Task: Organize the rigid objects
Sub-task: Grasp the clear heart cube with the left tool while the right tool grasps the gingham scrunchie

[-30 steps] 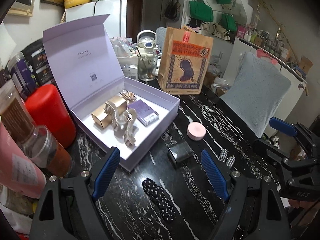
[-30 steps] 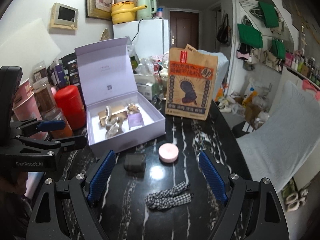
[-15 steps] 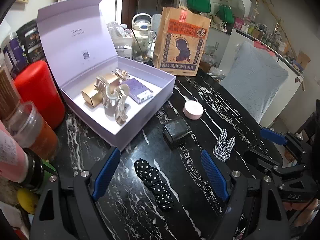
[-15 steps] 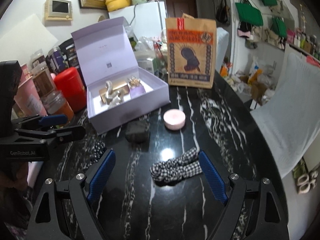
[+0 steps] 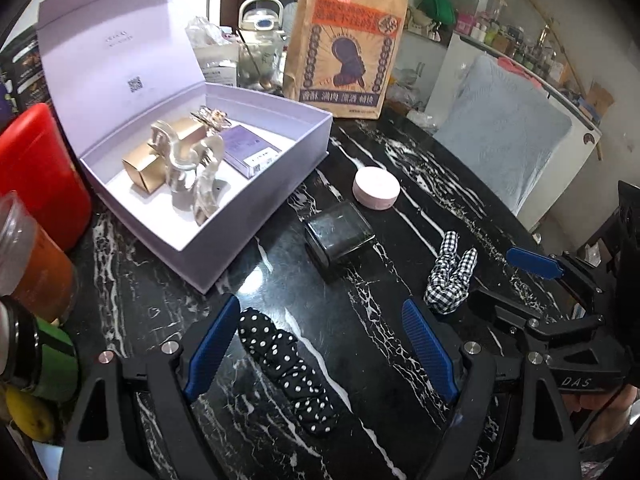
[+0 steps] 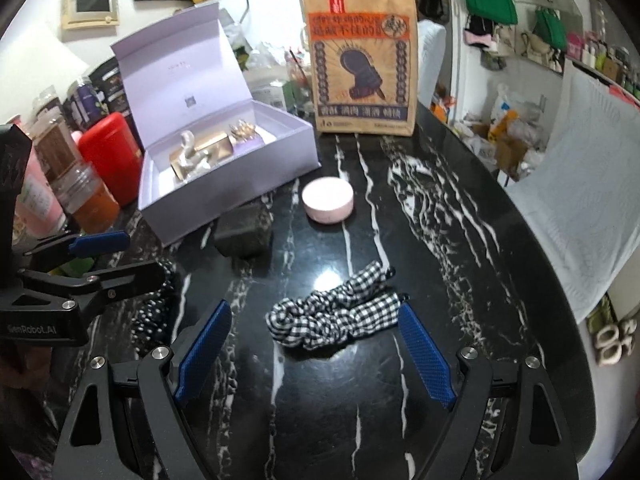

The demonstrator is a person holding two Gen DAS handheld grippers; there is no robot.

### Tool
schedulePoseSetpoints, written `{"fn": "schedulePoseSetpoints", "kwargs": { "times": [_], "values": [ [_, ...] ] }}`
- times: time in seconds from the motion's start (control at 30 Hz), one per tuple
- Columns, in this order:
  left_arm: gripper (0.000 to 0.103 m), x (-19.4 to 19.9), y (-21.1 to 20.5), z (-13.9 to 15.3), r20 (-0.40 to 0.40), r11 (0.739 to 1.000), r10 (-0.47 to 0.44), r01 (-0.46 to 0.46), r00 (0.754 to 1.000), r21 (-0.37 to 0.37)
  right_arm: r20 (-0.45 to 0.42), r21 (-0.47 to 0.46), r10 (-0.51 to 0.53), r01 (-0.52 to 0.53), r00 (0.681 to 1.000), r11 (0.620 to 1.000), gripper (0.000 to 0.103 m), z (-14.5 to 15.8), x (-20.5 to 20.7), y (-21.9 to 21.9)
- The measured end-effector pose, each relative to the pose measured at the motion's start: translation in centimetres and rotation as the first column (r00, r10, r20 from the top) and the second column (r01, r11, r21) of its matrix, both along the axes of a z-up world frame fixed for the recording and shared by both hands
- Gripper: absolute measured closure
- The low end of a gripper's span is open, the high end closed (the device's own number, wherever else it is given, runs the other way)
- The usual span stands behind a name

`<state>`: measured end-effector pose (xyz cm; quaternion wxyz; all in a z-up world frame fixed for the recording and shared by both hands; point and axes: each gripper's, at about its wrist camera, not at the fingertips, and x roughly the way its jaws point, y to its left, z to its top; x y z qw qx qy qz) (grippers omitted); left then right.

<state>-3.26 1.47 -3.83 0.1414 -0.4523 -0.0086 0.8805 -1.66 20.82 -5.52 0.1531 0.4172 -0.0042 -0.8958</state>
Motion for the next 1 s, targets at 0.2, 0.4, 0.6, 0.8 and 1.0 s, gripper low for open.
{"fn": "schedulePoseSetpoints", "kwargs": {
  "times": [0.2,0.4,0.6,0.8,1.0],
  "values": [
    [0.020,-1.4,0.5,-1.0,0.017,1.000,-0.024,0.024,1.000,0.009,0.078,-0.028,-0.010,0.012,0.997,1.000,0.017,-1.5,-0.9,0.5],
    [0.020,-3.0,1.1,-1.5,0.023,0.999,-0.044,0.044,0.999,-0.001,0.125,-0.069,-0.036,0.045,0.991,0.997,0.017,-2.4,-1.9,1.1],
    [0.020,-4.5,1.9,-1.8,0.014,0.997,-0.076,0.077,0.997,-0.025,0.168,-0.108,-0.062,0.081,0.984,0.991,0.017,-3.1,-3.4,1.1],
    [0.020,-6.0,2.4,-2.5,0.029,0.995,-0.091,0.092,0.995,-0.033,0.157,-0.074,-0.093,0.106,0.983,0.992,0.021,-3.3,-4.4,0.6],
    [0.020,-6.8,2.6,-3.2,0.061,0.994,-0.106,0.106,0.993,0.006,0.140,-0.018,-0.111,0.115,0.984,0.993,0.043,-3.6,-4.6,0.8]
  ]
}}
